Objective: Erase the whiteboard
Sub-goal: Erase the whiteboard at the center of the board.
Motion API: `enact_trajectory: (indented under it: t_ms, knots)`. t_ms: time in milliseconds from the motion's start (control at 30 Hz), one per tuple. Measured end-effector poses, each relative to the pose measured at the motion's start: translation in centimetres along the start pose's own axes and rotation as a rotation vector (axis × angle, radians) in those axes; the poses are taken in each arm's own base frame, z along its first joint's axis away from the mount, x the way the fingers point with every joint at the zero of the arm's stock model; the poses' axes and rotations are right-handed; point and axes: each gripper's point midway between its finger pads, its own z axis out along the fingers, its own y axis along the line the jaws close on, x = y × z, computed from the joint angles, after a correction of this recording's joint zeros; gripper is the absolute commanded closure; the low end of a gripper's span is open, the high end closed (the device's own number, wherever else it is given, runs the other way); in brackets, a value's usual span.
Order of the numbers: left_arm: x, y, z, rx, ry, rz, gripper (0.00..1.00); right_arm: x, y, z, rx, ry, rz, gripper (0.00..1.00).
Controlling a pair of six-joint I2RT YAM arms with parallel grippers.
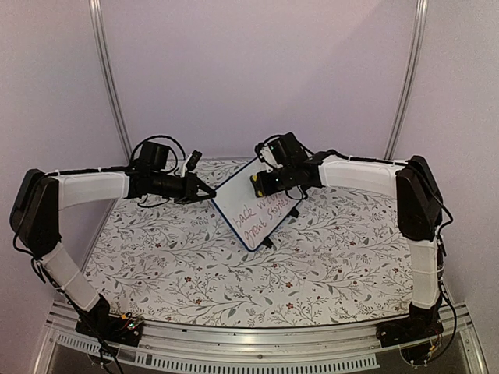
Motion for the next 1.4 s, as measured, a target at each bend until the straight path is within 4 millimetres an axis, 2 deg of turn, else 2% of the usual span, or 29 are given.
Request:
enact_trajectory:
  t_ms: [200, 333, 567, 867, 967, 1100, 1167, 1300, 1400]
  knots:
    - [0.0, 0.0, 0.0, -0.002, -0.001, 0.0, 0.94, 3.6, -1.0, -0.3, 0.02, 0.067, 0.008, 0.85]
    - [0.0, 0.0, 0.0, -0.001, -0.001, 0.0, 0.94, 4.4, -1.2, -0.4, 0.024, 0.083, 0.014, 0.85]
    - [-0.1, 0.0, 0.0, -0.001, -0.002, 0.001, 0.94, 3.6, -1.2, -0.3, 0.018, 0.093, 0.022, 0.85]
    - [-0.1, 0.1, -0.1, -0.002, -0.005, 0.001, 0.92, -0.2, -1.2, 0.4, -0.024, 0.044, 0.04, 0.85]
    - [-0.1, 0.0, -0.1, 0.001, -0.005, 0.003, 0.83, -0.1, -1.1, 0.5, -0.034, 0.048, 0.041, 0.85]
    - [-0.2, -0.3, -0.1, 0.016, -0.004, 0.005, 0.52, 0.2, -1.0, 0.6, -0.046, 0.051, 0.042, 0.85]
    - [-0.3, -0.5, -0.1, 0.026, -0.006, 0.016, 0.41, 1.0, -1.1, 0.7, -0.048, 0.062, 0.042, 0.85]
    - [-0.6, -0.8, -0.3, 0.029, -0.018, 0.028, 0.29, 2.5, -1.4, 0.0, -0.044, 0.092, 0.042, 0.85]
    - [-1.0, -1.1, -0.7, 0.028, -0.036, 0.041, 0.21, 2.9, -1.5, -0.7, -0.04, 0.101, 0.039, 0.85]
